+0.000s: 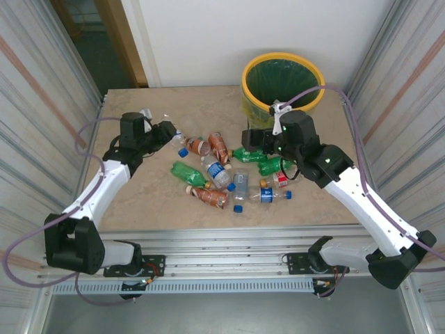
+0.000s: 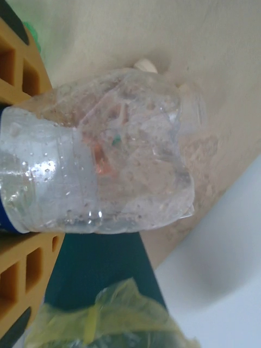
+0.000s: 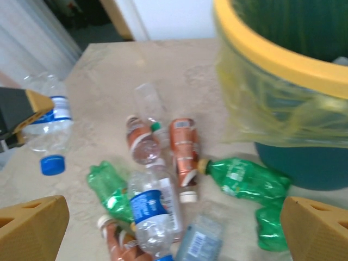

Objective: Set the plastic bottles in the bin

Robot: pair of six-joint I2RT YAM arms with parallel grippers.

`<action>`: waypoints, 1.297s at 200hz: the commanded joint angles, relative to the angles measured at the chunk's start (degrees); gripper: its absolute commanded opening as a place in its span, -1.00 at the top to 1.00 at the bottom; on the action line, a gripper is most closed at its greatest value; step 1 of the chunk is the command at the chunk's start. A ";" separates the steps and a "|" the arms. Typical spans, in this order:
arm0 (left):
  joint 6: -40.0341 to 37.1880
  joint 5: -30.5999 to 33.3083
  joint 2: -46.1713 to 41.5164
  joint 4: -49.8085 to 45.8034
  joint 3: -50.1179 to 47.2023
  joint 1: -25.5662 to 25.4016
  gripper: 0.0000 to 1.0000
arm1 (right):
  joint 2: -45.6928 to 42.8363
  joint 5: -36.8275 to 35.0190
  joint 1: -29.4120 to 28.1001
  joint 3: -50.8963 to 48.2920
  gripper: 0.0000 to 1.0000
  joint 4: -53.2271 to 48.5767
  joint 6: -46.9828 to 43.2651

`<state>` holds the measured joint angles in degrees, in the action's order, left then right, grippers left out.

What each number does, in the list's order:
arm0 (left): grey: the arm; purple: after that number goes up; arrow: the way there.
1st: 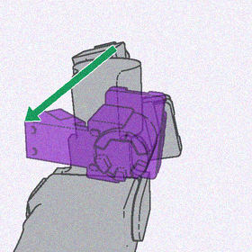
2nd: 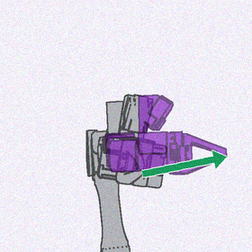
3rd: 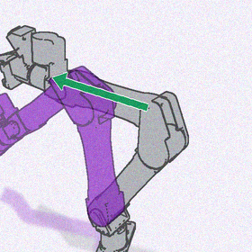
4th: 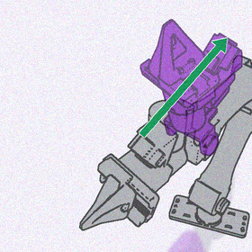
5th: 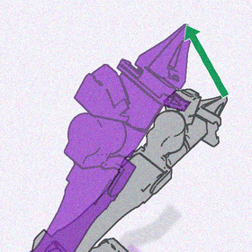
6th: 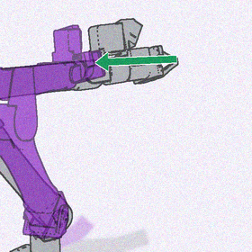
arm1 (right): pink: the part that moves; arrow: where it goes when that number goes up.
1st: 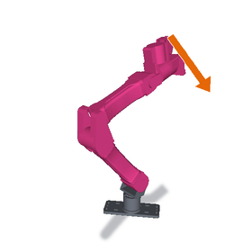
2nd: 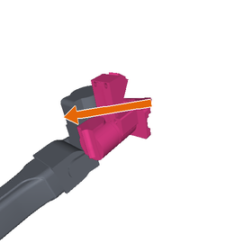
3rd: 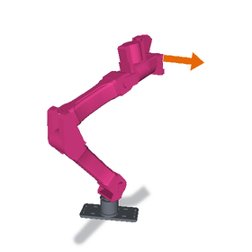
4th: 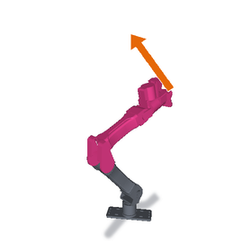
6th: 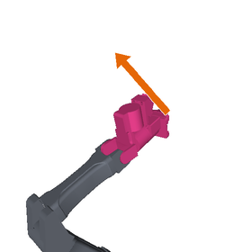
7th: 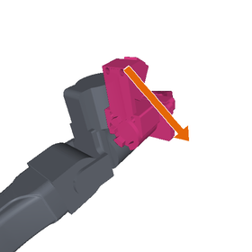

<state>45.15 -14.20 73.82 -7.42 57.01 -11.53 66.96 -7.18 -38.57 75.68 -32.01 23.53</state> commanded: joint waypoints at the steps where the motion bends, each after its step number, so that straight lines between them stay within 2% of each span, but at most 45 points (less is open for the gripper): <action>1: 1.62 -1.08 -2.91 2.41 -1.83 -0.98 0.18 | 2.25 3.02 -2.61 -0.68 -0.96 5.45 0.58; 61: 2.42 0.86 -7.25 5.02 -3.49 -4.37 0.19 | 10.65 12.43 -5.94 3.48 -0.99 10.17 2.84; 130: 2.33 -1.80 -8.59 7.96 -4.10 -6.03 0.19 | 17.74 17.24 -12.55 5.81 -0.92 13.14 3.73; 165: 3.59 -3.68 -9.92 9.66 -5.07 -6.38 0.19 | 21.41 18.38 -13.25 7.15 -0.78 13.05 4.21; 192: 4.14 -5.11 -10.96 9.66 -5.24 -6.83 0.19 | 23.83 18.69 -13.31 8.48 -0.55 12.34 4.29; 228: 4.37 -5.65 -11.96 9.32 -5.60 -6.97 0.19 | 25.80 19.62 -13.29 9.18 -0.40 12.73 4.24; 259: 4.73 -6.11 -11.89 9.48 -5.60 -6.99 0.19 | 26.95 19.15 -13.32 9.87 -0.17 12.41 3.49</action>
<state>49.32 -18.72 63.02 0.32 51.81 -18.13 92.88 11.53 -51.53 82.96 -19.92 27.88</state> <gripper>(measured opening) 0.407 0.617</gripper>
